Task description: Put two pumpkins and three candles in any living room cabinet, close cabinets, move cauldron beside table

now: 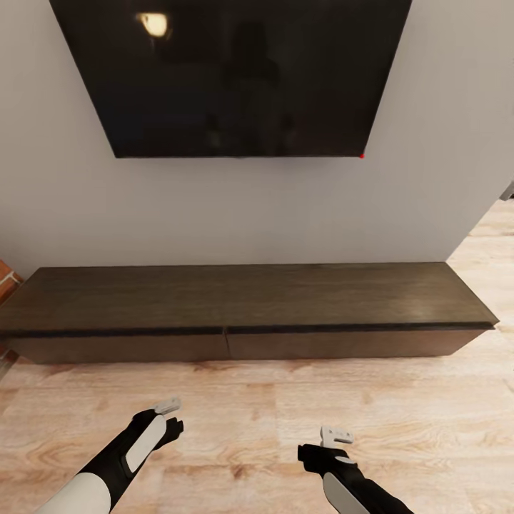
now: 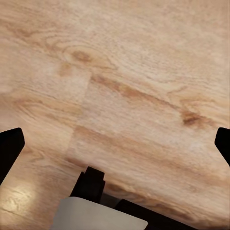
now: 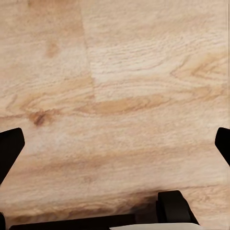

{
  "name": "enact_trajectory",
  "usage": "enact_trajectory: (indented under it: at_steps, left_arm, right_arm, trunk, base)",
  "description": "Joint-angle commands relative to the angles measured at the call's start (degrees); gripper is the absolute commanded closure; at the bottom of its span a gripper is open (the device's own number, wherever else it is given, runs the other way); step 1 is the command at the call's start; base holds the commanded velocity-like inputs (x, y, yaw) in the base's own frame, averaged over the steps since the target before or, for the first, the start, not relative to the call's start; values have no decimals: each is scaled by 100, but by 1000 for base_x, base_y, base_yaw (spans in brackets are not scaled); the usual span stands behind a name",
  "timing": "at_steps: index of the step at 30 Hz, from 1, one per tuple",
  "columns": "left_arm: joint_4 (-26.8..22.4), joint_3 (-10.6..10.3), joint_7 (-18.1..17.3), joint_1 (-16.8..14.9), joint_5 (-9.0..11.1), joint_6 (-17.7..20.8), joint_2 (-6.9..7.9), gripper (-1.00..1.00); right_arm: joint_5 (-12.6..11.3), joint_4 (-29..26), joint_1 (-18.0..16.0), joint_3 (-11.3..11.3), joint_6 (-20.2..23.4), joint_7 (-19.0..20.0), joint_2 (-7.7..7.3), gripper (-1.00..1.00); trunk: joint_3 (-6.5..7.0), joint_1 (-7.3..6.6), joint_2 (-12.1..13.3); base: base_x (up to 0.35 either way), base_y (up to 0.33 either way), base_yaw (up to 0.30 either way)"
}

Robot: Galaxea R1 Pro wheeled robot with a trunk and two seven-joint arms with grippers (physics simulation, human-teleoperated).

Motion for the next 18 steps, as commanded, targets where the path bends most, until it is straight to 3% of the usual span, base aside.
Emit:
enact_trajectory:
  at_steps: [1, 18]
  left_arm:
    - [-12, -41, 55, -4, 58, 6, 7, -100]
    - [-12, -41, 52, -4, 60, 6, 4, -100]
  right_arm:
    - [-16, -12, -7, 26, 14, -43, -6, -100]
    - [76, -4, -7, 14, -1, -44, -4, -100]
  trunk:
    - [-5, 0, -3]
    - [-5, 0, -3]
  base:
    - [6, -123, -1]
    - [1, -29, 0]
